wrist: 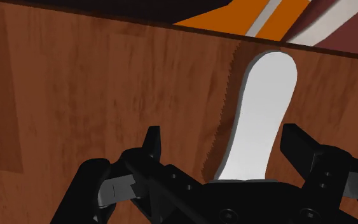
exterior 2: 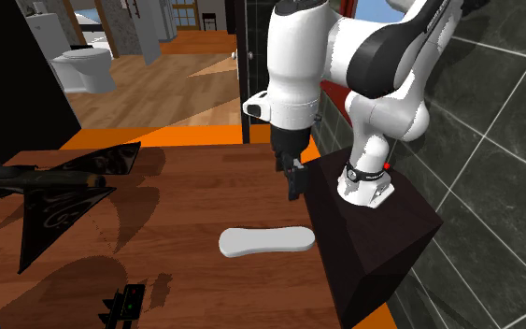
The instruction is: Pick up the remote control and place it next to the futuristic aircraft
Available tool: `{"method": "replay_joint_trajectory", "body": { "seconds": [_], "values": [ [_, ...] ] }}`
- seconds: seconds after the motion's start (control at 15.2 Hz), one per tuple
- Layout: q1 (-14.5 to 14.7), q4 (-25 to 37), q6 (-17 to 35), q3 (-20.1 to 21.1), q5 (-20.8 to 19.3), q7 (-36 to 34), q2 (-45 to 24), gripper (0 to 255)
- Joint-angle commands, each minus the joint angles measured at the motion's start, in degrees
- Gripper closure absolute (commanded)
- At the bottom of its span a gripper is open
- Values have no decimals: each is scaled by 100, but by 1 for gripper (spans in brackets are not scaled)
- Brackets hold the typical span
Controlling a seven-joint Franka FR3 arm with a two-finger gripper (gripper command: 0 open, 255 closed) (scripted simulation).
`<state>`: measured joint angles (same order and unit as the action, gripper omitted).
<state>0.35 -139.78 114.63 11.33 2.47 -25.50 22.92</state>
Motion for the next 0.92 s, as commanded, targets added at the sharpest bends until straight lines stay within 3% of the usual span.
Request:
{"method": "replay_joint_trajectory", "body": {
  "seconds": [0.0,0.4,0.86],
  "values": [
    [-16,70,396,107,6,-240,-399,0],
    [-56,489,1378,359,-173,-984,-1644,0],
    [-64,261,1942,370,-288,-1070,-1990,0]
  ]
}}
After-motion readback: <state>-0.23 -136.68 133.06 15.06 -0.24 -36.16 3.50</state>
